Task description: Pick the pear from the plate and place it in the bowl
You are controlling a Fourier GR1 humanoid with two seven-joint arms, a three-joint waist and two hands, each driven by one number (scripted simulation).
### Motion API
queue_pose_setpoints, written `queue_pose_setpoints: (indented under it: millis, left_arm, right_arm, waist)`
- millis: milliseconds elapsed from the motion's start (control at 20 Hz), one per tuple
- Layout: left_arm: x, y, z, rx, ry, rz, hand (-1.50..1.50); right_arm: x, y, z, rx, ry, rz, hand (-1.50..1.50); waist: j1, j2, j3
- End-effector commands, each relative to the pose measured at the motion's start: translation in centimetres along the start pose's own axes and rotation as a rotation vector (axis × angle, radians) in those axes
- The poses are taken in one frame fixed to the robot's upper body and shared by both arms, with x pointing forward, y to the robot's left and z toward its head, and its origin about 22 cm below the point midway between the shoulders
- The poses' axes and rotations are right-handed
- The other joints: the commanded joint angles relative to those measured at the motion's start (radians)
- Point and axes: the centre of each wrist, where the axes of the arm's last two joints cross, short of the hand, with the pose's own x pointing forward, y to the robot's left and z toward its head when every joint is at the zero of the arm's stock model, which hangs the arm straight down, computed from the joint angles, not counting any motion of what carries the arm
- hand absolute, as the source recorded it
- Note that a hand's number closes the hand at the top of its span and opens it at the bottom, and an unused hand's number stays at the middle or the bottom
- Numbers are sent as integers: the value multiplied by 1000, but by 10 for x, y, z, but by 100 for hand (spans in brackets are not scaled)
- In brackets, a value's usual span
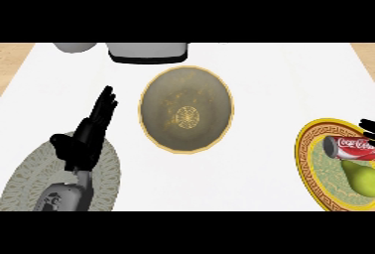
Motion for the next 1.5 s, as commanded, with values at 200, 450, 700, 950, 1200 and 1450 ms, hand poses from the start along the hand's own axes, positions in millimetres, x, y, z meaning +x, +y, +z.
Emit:
queue_pose_setpoints:
  millis: [200,450,700,950,1200,1450]
  left_arm:
    - [8,-16,-4,-15,-13,3,0]
    - [6,-21,-5,-7,-13,-4,0]
    - [12,-6,-16,13,0,5,0]
    - [-5,-23,5,-22,0,10,0]
    - [-7,-14,-1,-24,12,10,0]
    - [-20,14,12,7,9,4,0]
  right_arm:
    - [-1,21,-19,12,21,-9,-150]
    - [-30,7,-25,-27,57,79,-150]
    - [-43,32,-20,-44,101,170,-150]
    - [-59,33,-35,14,112,149,-150]
    - [-51,40,-42,124,8,268,150]
    - [-64,63,-34,141,-51,325,150]
  waist:
    - [1,0,1]
    - [5,2,1]
    - [-4,1,1]
    - [1,1,1]
    - [6,2,2]
    - [0,-1,0]
